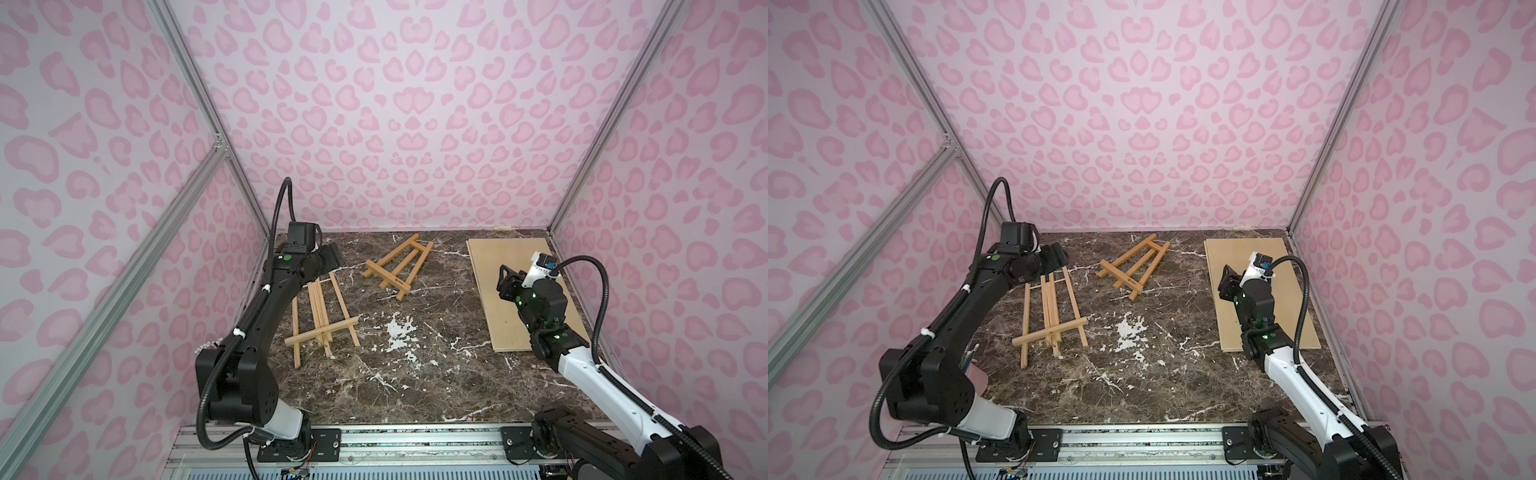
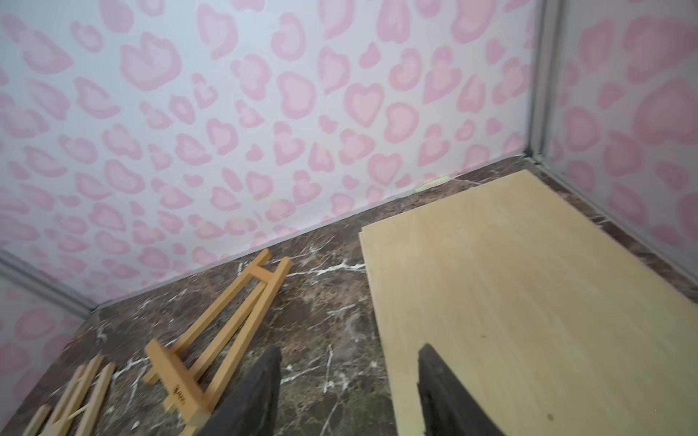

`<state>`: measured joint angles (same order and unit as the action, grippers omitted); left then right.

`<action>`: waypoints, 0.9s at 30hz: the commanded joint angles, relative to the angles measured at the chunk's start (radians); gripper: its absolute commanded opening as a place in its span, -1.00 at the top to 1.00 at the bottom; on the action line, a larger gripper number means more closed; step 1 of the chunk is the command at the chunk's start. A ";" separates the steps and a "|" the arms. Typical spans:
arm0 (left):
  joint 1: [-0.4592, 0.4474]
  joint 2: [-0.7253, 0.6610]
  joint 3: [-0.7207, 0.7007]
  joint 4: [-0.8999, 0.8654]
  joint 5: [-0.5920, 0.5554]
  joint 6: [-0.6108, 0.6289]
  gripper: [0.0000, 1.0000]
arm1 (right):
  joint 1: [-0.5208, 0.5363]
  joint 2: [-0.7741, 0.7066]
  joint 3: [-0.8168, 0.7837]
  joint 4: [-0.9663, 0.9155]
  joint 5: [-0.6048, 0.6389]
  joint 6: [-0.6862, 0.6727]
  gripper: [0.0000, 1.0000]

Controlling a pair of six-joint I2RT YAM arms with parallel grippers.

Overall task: Disassemble the easel
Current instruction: Place the easel at the center of the board, then reset both arms

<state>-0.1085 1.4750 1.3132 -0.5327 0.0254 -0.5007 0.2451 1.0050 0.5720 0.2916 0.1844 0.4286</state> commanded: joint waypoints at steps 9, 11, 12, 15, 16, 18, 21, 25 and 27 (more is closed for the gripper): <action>0.000 -0.353 -0.499 0.757 -0.235 0.273 -0.96 | -0.048 0.006 -0.124 0.191 0.425 -0.079 -0.97; 0.000 -0.354 -0.528 0.783 -0.241 0.342 -0.96 | -0.075 0.016 -0.129 0.187 0.429 -0.072 -0.97; 0.001 -0.346 -0.540 0.786 -0.258 0.377 -0.96 | -0.082 0.019 -0.139 0.204 0.437 -0.073 -0.97; 0.009 -0.311 -0.595 0.834 -0.339 0.363 -0.96 | -0.096 0.038 -0.187 0.276 0.477 -0.106 -0.97; 0.013 -0.297 -0.602 0.852 -0.334 0.367 -0.96 | -0.104 0.046 -0.201 0.306 0.472 -0.128 -0.97; 0.024 -0.257 -0.598 0.864 -0.300 0.386 -0.96 | -0.124 0.062 -0.232 0.369 0.416 -0.185 -0.97; 0.053 -0.192 -0.580 0.846 -0.241 0.424 -0.96 | -0.147 0.083 -0.299 0.530 0.258 -0.335 -0.97; 0.105 -0.150 -0.640 0.943 -0.200 0.475 -0.95 | -0.146 0.125 -0.381 0.700 0.218 -0.444 -0.97; 0.118 -0.136 -0.683 1.002 -0.211 0.496 -0.95 | -0.147 0.154 -0.367 0.687 0.212 -0.456 -0.97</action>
<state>-0.0010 1.3254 0.6624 0.3450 -0.2077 -0.0624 0.0986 1.1358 0.2031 0.8425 0.4431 0.0605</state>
